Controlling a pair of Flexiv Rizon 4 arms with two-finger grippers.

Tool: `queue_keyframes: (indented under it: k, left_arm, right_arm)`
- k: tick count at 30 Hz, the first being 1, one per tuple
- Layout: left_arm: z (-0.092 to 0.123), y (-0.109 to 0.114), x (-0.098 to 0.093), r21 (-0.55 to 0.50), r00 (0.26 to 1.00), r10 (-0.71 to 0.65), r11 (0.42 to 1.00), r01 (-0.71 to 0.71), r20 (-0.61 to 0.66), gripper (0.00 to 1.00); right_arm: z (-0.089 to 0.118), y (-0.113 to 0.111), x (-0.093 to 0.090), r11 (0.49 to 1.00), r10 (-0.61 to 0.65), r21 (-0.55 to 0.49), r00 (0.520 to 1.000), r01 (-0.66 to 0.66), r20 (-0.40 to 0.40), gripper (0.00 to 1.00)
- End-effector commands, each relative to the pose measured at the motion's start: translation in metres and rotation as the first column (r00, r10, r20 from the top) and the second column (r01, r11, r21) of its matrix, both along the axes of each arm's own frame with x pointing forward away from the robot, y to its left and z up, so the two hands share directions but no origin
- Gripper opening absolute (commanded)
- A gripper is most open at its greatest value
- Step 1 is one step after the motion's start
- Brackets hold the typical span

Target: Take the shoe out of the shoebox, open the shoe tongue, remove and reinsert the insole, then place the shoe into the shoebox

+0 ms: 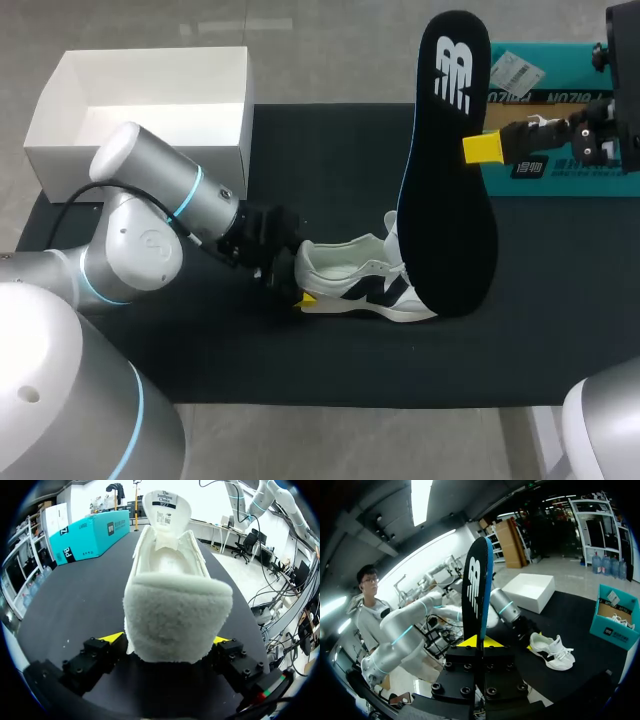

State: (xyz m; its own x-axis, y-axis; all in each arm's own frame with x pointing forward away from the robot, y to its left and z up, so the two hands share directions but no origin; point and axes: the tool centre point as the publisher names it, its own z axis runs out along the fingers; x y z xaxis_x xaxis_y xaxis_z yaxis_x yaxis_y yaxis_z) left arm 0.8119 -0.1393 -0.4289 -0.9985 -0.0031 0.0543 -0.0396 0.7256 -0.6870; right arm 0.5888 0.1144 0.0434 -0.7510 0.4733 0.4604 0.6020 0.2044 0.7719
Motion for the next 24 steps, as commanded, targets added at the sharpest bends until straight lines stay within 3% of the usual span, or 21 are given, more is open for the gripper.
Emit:
queue_keyframes:
  k: [1,10,24]
  left_arm:
    - [0.01,0.005,-0.003,0.041,1.0,0.01,0.999,-0.01,0.002,1.0]
    - [0.029,0.019,-0.006,0.089,0.998,0.037,0.995,-0.041,0.045,1.0]
    - [0.042,0.033,0.009,0.249,0.997,0.044,0.967,-0.06,0.068,1.0]
  right_arm:
    - [0.003,0.003,0.004,1.0,0.004,-0.006,1.0,-0.004,-0.006,0.0]
    - [0.003,0.003,0.004,1.0,0.004,-0.006,1.0,-0.004,-0.006,0.0]
    - [0.003,0.003,0.004,1.0,0.004,-0.006,1.0,-0.004,-0.006,0.0]
